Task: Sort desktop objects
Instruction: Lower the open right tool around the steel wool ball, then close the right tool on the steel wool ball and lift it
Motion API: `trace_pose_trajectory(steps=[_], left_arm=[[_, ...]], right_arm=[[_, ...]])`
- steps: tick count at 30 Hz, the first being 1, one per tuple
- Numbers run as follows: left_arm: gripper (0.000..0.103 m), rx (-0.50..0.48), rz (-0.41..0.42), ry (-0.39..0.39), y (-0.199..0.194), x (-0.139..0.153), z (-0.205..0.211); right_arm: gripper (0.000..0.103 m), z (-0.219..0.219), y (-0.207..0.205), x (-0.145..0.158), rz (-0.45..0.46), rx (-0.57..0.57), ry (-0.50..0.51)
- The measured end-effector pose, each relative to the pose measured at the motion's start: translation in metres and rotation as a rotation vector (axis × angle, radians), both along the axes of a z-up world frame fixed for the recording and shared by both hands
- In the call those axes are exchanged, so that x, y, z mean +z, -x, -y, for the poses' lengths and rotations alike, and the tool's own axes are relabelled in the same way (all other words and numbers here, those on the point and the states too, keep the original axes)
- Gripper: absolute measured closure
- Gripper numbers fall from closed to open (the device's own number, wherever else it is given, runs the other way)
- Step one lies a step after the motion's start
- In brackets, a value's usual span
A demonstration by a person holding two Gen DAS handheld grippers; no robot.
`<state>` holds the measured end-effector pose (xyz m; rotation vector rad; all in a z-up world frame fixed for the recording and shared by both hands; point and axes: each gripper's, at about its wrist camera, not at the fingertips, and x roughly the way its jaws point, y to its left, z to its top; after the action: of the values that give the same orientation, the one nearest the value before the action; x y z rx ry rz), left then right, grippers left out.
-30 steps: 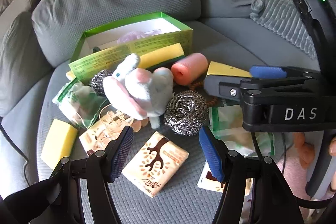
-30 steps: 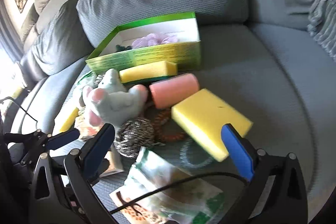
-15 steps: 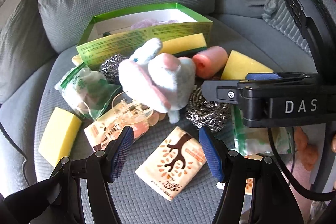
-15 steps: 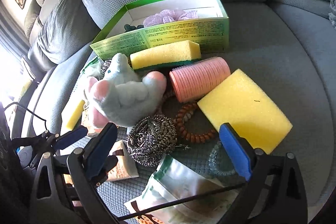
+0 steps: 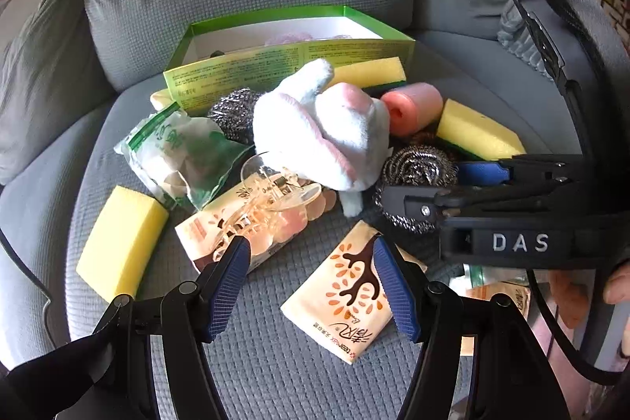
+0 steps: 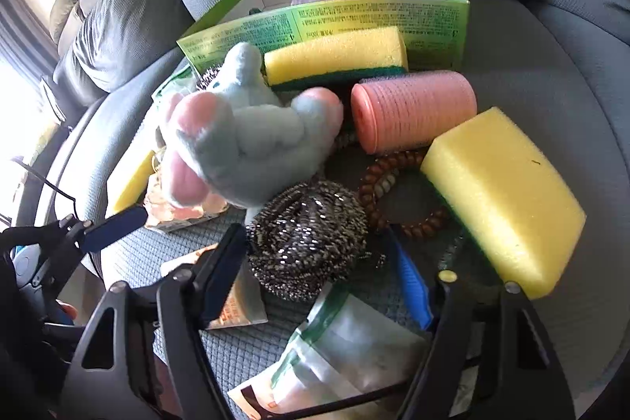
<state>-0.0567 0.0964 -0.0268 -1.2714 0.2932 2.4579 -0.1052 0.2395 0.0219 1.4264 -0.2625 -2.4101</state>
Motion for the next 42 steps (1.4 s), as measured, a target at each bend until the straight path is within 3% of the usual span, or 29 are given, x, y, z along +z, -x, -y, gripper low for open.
trace_pose_trajectory(steps=[7, 14, 21, 28, 30, 35, 39, 42], left_arm=[[0.037, -0.089, 0.01, -0.113, 0.001, 0.002, -0.01], [0.037, -0.159, 0.02, -0.174, 0.007, 0.003, -0.026], [0.037, -0.209, 0.013, -0.189, 0.009, 0.001, -0.036], [0.038, -0.215, 0.058, -0.174, 0.014, -0.008, -0.046], [0.045, -0.206, 0.052, -0.168, 0.016, -0.009, -0.047], [0.052, -0.196, 0.063, -0.167, 0.019, -0.01, -0.046], [0.052, -0.173, 0.093, -0.149, 0.023, -0.016, -0.044], [0.052, -0.17, 0.085, -0.14, 0.021, -0.017, -0.043]], right_arm=[[0.046, -0.003, 0.003, 0.003, 0.002, 0.016, 0.04], [0.049, -0.017, 0.007, 0.002, 0.035, 0.025, 0.095], [0.052, -0.012, 0.009, 0.002, 0.052, 0.032, 0.107], [0.052, -0.012, 0.009, 0.002, 0.064, 0.022, 0.119], [0.054, -0.01, 0.009, 0.001, 0.067, 0.028, 0.112], [0.058, -0.013, 0.011, 0.001, 0.07, 0.016, 0.125], [0.067, -0.013, 0.011, 0.001, 0.067, 0.008, 0.113], [0.067, -0.011, 0.013, 0.001, 0.068, 0.0, 0.106]])
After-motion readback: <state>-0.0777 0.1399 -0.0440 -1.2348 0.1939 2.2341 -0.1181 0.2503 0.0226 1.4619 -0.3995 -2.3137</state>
